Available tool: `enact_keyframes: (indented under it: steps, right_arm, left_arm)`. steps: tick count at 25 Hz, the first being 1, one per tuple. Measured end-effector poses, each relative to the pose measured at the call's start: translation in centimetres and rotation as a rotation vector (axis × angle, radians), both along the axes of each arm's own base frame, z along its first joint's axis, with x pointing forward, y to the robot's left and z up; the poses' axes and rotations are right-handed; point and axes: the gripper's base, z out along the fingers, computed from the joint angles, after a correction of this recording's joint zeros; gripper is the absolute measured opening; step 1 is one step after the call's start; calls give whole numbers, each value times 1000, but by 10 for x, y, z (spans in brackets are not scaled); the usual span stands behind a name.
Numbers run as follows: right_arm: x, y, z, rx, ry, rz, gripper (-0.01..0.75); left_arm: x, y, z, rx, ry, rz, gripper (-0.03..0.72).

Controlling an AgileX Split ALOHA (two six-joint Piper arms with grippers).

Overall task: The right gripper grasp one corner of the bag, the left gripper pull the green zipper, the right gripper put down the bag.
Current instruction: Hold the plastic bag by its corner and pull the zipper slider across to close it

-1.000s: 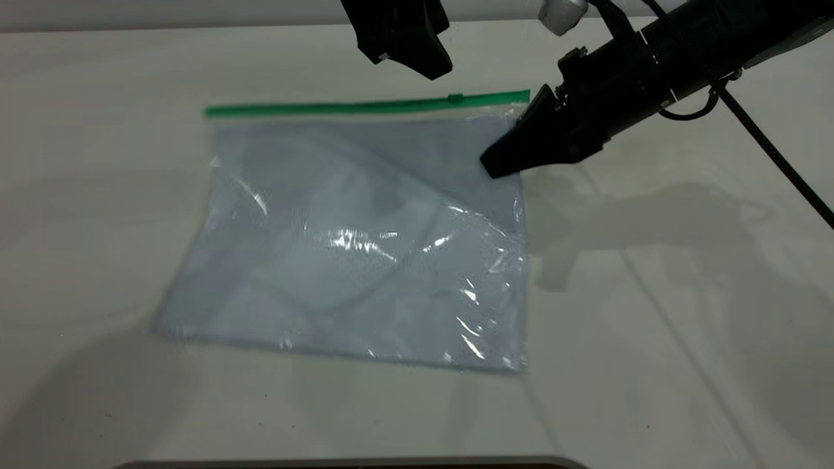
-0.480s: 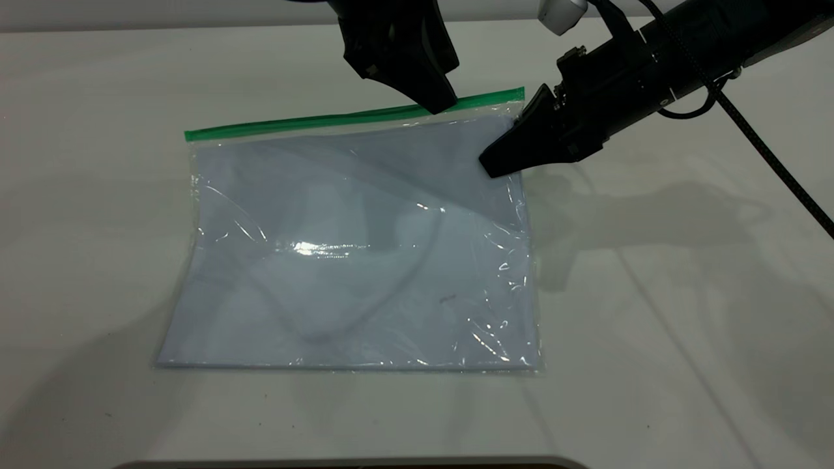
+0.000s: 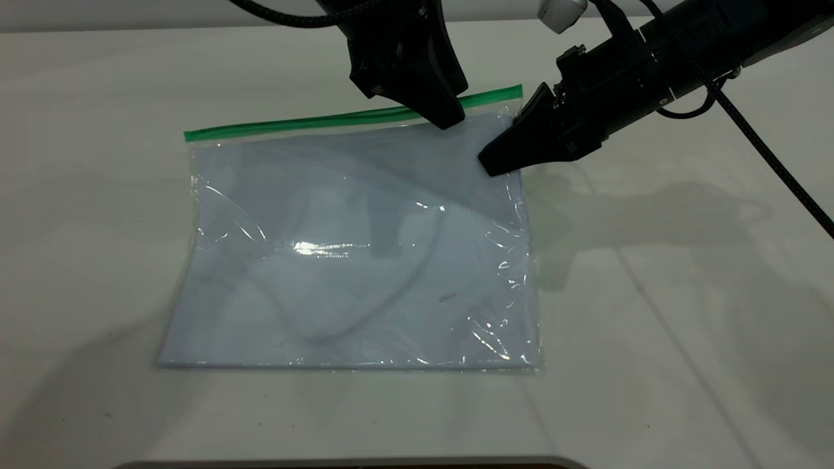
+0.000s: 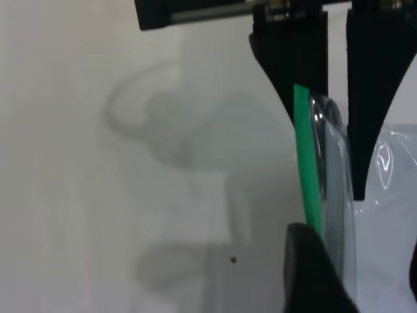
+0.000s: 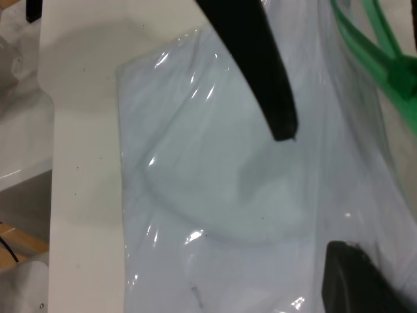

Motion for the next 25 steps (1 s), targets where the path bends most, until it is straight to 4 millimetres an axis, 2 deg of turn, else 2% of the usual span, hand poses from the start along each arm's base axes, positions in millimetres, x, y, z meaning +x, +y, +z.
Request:
enact_keyframes:
  steps: [5,9,17,25]
  right_arm:
    - [0,0,0,0,2,-1,35]
    - [0,0,0,0,2,-2,35]
    - [0,0,0,0,3,-3,35]
    - [0,0,0,1,6,-5,35]
  left_arm:
    - [0,-2,1,-22,1,5,342]
    - [1,-2,1,-23,-3,6,307]
    - [3,-2,1,-22,-20,20,304]
    - [4,-2,-16,-8,-8,39,304]
